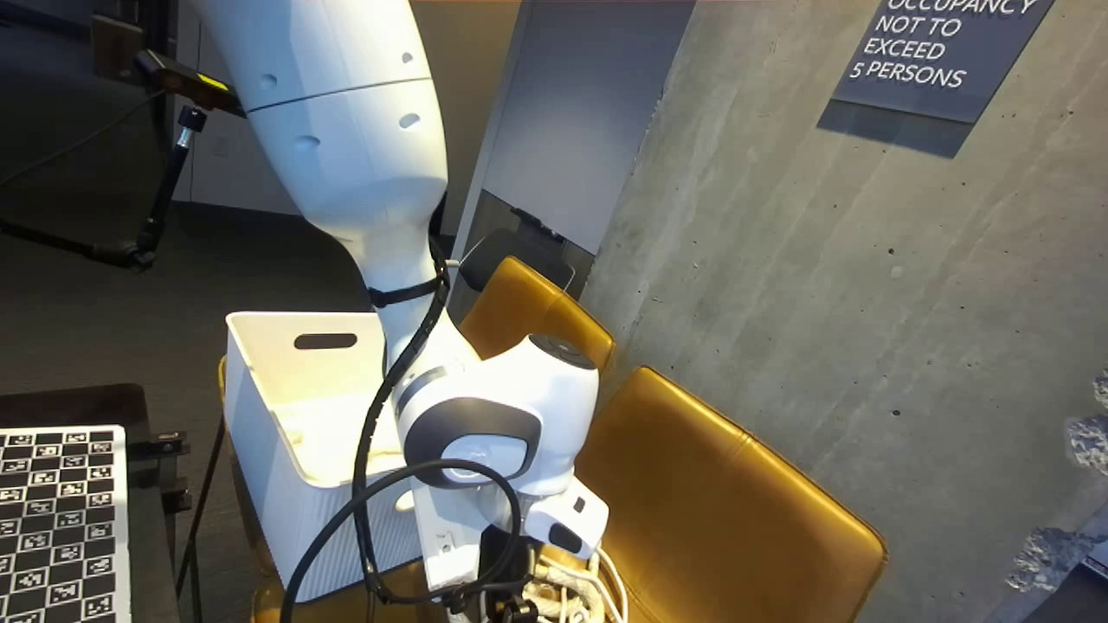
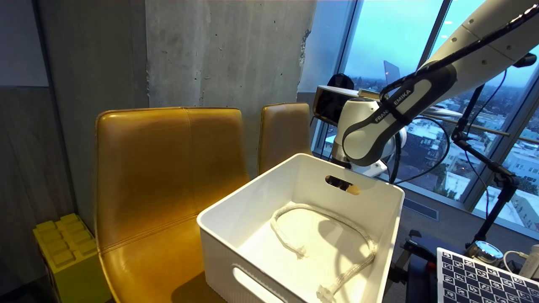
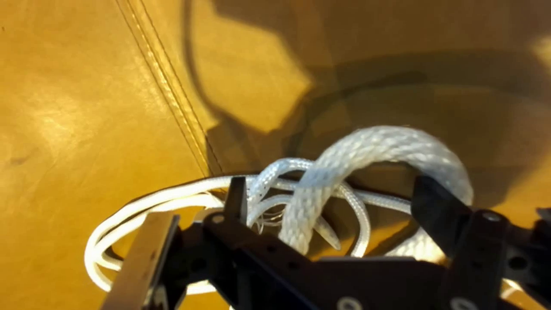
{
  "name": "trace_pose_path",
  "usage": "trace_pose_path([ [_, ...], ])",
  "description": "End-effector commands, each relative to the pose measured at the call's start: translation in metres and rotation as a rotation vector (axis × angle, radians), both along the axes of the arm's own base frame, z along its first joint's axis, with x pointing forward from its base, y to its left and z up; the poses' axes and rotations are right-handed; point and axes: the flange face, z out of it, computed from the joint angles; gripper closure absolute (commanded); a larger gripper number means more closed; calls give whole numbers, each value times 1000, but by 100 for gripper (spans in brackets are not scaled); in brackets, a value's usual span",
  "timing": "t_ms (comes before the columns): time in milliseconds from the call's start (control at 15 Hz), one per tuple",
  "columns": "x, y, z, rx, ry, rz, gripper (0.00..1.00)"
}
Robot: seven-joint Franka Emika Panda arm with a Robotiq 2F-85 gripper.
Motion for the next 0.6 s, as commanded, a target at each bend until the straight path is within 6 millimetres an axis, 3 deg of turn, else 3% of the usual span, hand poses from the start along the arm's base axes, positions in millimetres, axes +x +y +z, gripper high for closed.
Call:
trace_pose_path([
  [0, -2, -5, 3, -13, 38, -37, 30],
  [133, -2, -8, 2, -13, 48, -50, 37],
  [533, -3, -12, 2, -13, 67, -64, 84],
])
